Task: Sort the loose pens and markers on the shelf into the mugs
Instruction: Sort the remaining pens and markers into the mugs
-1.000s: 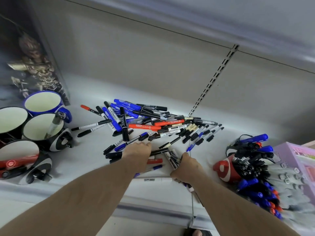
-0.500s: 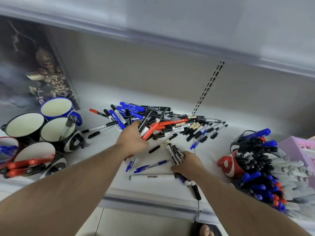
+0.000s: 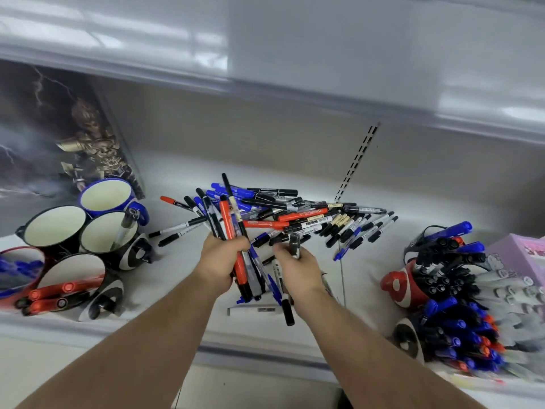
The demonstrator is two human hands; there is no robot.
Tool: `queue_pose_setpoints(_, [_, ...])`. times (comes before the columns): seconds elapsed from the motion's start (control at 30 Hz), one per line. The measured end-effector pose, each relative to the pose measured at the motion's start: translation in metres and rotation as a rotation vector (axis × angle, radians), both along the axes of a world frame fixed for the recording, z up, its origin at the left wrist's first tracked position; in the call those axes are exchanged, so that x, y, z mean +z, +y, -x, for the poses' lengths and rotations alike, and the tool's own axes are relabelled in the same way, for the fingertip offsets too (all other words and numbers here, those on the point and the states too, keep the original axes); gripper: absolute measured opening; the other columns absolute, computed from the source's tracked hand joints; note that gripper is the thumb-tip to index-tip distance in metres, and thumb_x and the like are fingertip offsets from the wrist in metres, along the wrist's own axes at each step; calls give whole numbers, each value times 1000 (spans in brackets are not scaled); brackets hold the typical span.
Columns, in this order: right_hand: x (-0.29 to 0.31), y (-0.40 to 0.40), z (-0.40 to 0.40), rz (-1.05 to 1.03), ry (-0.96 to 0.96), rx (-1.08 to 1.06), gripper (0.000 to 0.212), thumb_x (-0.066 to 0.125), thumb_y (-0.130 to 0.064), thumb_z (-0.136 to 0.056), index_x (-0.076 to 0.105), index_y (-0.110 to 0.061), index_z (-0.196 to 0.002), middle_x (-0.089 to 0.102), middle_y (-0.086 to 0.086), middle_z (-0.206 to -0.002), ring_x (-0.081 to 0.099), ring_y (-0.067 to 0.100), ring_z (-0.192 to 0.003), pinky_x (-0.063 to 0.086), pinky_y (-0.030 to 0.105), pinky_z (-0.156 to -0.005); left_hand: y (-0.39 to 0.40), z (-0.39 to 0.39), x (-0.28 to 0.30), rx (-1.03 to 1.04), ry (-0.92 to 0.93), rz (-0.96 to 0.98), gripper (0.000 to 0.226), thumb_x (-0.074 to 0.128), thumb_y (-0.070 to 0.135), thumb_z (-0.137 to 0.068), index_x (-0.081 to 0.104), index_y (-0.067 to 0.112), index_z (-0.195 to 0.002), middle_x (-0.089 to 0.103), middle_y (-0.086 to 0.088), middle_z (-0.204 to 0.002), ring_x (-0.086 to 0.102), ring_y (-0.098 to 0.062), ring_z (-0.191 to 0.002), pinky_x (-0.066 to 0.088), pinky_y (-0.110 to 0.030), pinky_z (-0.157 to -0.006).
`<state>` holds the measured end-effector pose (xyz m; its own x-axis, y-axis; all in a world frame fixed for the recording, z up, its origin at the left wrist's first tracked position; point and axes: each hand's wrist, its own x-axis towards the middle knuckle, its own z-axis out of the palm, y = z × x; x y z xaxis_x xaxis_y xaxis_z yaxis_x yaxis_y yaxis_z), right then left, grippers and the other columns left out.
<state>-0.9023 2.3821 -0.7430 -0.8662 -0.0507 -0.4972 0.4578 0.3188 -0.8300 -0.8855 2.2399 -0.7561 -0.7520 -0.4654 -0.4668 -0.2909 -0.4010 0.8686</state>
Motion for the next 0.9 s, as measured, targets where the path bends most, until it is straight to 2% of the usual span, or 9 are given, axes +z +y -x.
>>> queue_pose_setpoints(0.07, [3, -7, 4, 122, -85, 54, 22, 62, -52, -88, 67, -32, -95, 66, 0, -79, 55, 18, -68, 46, 31, -65, 5, -5, -2, -77, 2, -19, 29, 61, -11, -73, 64, 0, -99, 62, -20, -84, 63, -32, -77, 55, -43, -72])
queue_pose_setpoints(0.17, [0, -10, 1, 103, -103, 213, 26, 60, -52, -90, 68, -29, -99, 74, -4, -97, 68, 15, -89, 55, 34, -84, 8, -8, -3, -108, 35, -75, 33, 55, -15, -74, 68, 0, -99, 69, -21, -86, 68, -33, -79, 58, -44, -74])
queue_pose_setpoints(0.23, [-2, -10, -3, 63, -36, 237, 18, 62, -41, -92, 71, -26, -98, 74, -7, -92, 68, 11, -87, 54, 30, -78, 8, -10, -1, -119, 26, -100, 43, 60, -7, -62, 64, -6, -105, 66, -25, -90, 67, -37, -82, 55, -50, -78])
queue_pose_setpoints(0.3, [-3, -8, -4, 126, -9, 209, 11, 65, -25, -92, 73, -23, -98, 71, -12, -74, 64, 7, -70, 48, 26, -64, 8, -13, 2, -154, 5, -110, 53, 59, -3, -55, 60, -11, -108, 63, -26, -91, 65, -38, -81, 56, -48, -75])
queue_pose_setpoints(0.47, [-3, -1, -5, 87, 2, 360, 23, 66, 0, -81, 69, -19, -93, 62, -15, -57, 54, 0, -51, 39, 19, -53, 11, -17, -2, -218, -36, -63, 38, 57, -11, -67, 62, -10, -105, 63, -24, -88, 63, -35, -79, 54, -44, -72])
queue_pose_setpoints(0.63, [-2, 4, -4, -71, 56, 414, 23, 55, 0, -81, 59, -21, -73, 50, -12, -51, 43, 5, -44, 33, 21, -46, 14, -16, -5, -189, -47, -16, 27, 55, -17, -70, 66, -1, -90, 64, -12, -69, 62, -26, -64, 51, -33, -61])
queue_pose_setpoints(0.77, [0, 3, -8, -126, 93, 423, 28, 51, 0, -80, 50, -22, -62, 44, -10, -47, 39, 12, -46, 31, 24, -47, 13, -11, -5, -175, -69, 44, 19, 63, -7, -63, 61, 2, -79, 55, -9, -64, 53, -24, -63, 45, -32, -60])
queue_pose_setpoints(0.83, [2, 2, -9, -77, 86, 318, 27, 51, 1, -80, 54, -19, -62, 45, -9, -48, 38, 15, -49, 30, 26, -51, 11, -10, -4, -196, -87, 52, 23, 64, 2, -52, 58, 6, -75, 51, -8, -63, 50, -23, -64, 43, -32, -61])
queue_pose_setpoints(0.9, [6, 3, -4, 42, 54, 87, 22, 52, 3, -81, 68, -12, -78, 53, -2, -59, 38, 17, -50, 30, 27, -51, 8, -11, -2, -232, -104, 66, 26, 64, 5, -48, 56, 7, -73, 50, -10, -65, 50, -24, -66, 42, -35, -62])
